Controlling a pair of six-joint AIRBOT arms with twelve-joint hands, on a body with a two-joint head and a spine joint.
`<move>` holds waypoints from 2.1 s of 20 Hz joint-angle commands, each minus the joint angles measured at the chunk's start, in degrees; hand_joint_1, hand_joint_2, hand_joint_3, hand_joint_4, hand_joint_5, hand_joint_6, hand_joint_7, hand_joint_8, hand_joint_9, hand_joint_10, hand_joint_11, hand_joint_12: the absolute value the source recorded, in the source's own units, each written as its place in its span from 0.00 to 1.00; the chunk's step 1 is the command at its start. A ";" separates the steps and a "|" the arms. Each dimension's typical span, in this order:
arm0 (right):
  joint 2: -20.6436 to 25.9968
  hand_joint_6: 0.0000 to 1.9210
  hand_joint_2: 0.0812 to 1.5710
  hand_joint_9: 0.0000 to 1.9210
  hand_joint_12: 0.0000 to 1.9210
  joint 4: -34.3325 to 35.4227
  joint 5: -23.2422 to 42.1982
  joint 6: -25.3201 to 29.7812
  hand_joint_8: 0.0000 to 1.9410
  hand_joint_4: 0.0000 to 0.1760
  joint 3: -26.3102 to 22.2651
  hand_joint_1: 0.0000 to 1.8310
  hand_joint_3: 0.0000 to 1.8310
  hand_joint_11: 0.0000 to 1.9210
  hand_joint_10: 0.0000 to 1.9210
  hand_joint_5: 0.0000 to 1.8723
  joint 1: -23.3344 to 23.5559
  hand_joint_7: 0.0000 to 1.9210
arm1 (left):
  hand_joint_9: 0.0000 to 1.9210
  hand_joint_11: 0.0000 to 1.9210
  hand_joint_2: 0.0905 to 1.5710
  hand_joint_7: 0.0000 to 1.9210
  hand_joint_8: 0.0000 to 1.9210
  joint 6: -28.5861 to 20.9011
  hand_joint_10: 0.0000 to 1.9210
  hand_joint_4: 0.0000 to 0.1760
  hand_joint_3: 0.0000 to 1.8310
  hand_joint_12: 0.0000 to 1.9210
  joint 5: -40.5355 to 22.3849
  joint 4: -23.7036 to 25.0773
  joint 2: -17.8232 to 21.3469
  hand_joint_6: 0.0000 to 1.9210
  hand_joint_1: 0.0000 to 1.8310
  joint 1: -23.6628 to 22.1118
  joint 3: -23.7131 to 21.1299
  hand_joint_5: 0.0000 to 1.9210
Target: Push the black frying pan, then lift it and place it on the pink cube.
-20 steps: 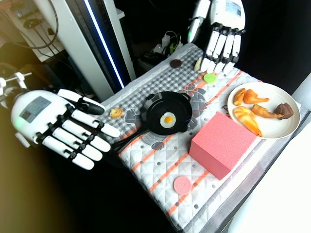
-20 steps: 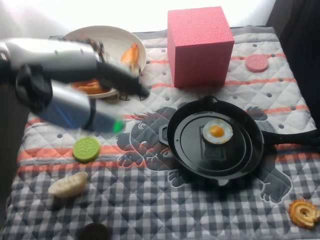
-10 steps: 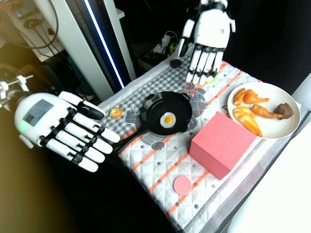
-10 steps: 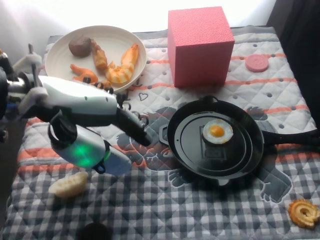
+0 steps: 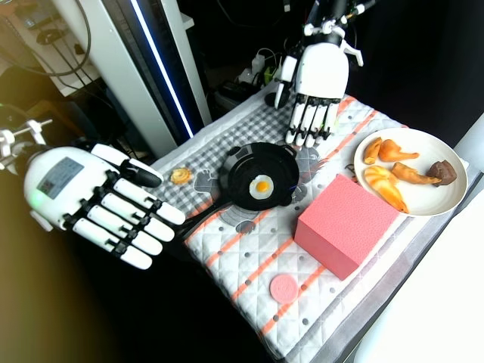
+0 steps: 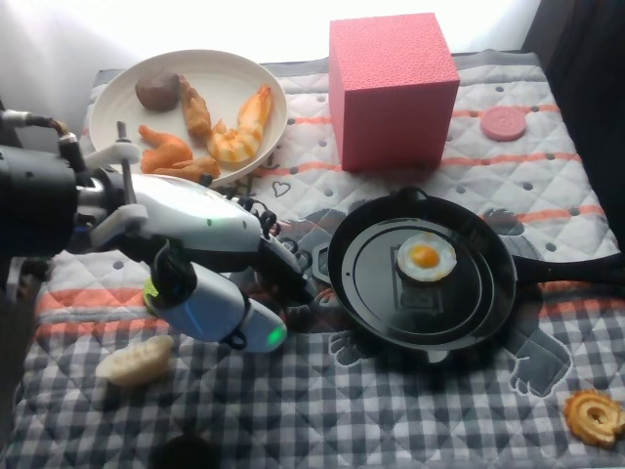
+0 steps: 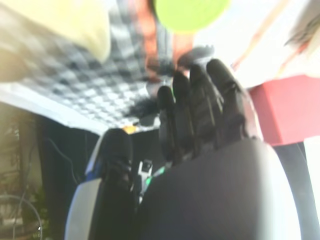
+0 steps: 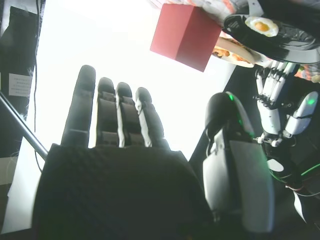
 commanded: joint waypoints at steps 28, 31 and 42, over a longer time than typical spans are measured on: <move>0.06 0.00 0.79 0.00 0.46 1.02 6.98 0.43 0.00 0.24 0.35 0.14 0.00 0.00 0.00 0.00 0.07 0.00 | 0.14 0.00 0.84 0.19 0.00 19.83 0.01 0.14 0.00 0.48 -4.16 -22.28 -8.84 0.01 0.16 -1.21 1.81 0.21; 0.06 0.00 0.79 0.00 0.44 1.02 6.98 0.43 0.00 0.16 0.35 0.14 0.00 0.00 0.00 0.00 0.07 0.00 | 0.16 0.00 0.83 0.21 0.01 21.99 0.01 0.13 0.00 0.47 -4.20 -23.90 -10.03 0.01 0.18 -1.24 2.09 0.23; 0.05 0.00 0.79 0.02 0.61 1.02 6.99 0.43 0.00 0.21 0.38 0.14 0.00 0.00 0.01 0.00 0.07 0.00 | 0.18 0.00 0.78 0.28 0.00 26.50 0.01 0.00 0.00 0.59 -3.34 -27.49 -14.81 0.01 0.37 -1.41 4.78 0.32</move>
